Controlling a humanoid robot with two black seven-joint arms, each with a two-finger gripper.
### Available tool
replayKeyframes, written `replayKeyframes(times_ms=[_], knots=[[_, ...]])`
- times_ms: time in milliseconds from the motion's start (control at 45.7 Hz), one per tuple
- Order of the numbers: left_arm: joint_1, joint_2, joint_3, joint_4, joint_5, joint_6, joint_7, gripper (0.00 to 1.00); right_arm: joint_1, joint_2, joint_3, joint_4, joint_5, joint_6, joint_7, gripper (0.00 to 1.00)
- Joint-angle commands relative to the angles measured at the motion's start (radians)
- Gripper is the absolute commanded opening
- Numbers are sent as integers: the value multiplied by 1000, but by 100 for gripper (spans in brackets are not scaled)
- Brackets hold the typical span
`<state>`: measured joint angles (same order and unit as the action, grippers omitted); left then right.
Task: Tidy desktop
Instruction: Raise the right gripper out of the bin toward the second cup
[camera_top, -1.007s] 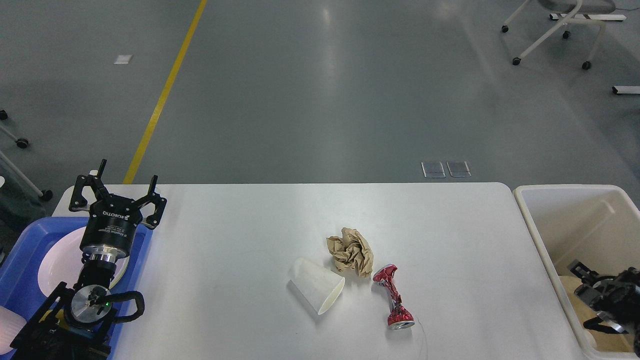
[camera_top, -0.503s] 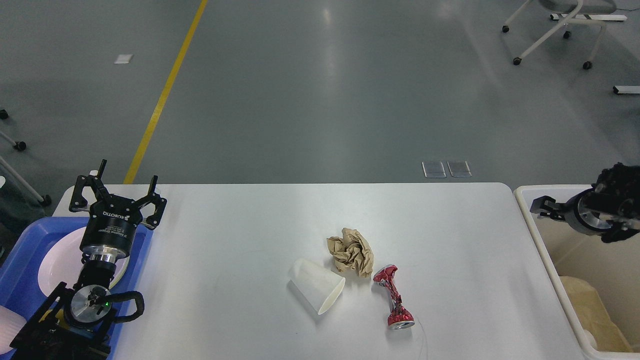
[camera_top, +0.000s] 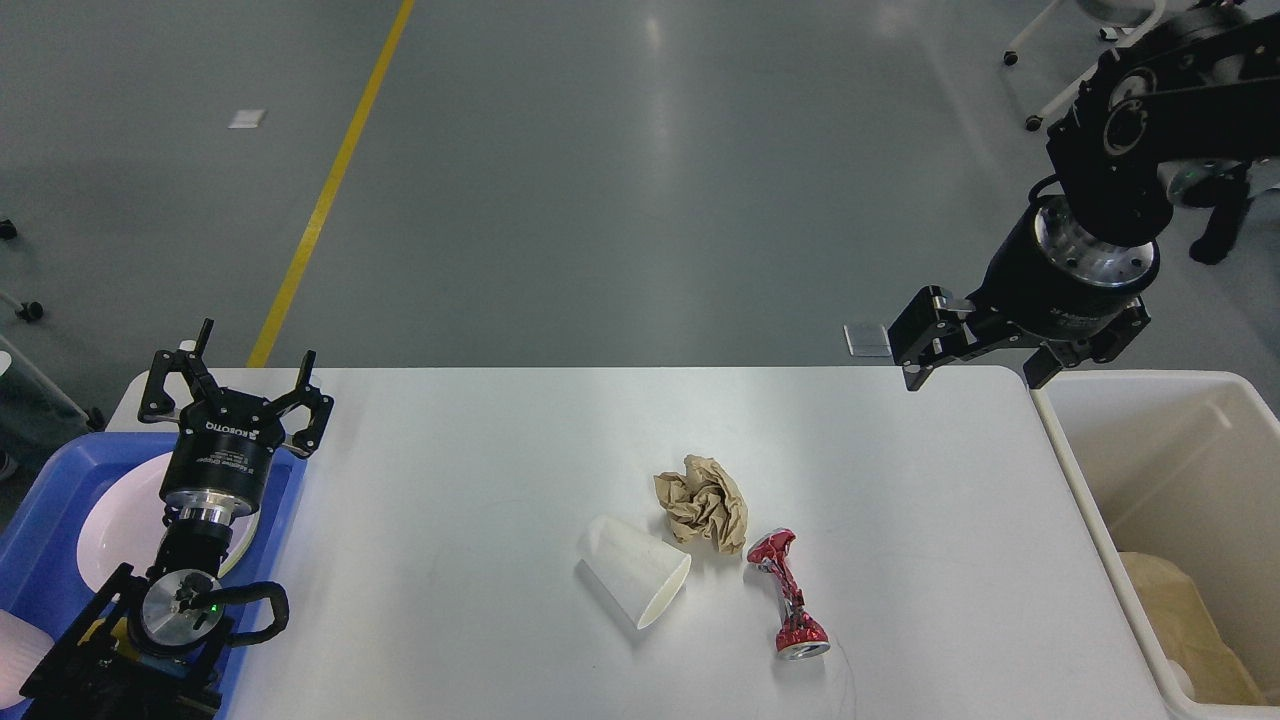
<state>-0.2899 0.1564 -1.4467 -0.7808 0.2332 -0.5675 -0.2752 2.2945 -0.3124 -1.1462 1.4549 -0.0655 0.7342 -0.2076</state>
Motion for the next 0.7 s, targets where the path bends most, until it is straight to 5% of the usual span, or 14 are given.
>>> replayKeyframes(times_ms=[0, 109, 306, 678], knots=[[0, 0, 0, 0, 0, 0, -1, 96, 134, 53, -21, 126, 44, 8, -3, 100], [0, 0, 0, 0, 0, 0, 1, 96, 204, 79, -27, 206, 98, -7, -16, 100], [0, 0, 0, 0, 0, 0, -1, 96, 278, 148, -64, 288, 276, -131, -111, 100], [0, 0, 0, 0, 0, 0, 1, 96, 276, 141, -70, 283, 294, -131, -110, 100]])
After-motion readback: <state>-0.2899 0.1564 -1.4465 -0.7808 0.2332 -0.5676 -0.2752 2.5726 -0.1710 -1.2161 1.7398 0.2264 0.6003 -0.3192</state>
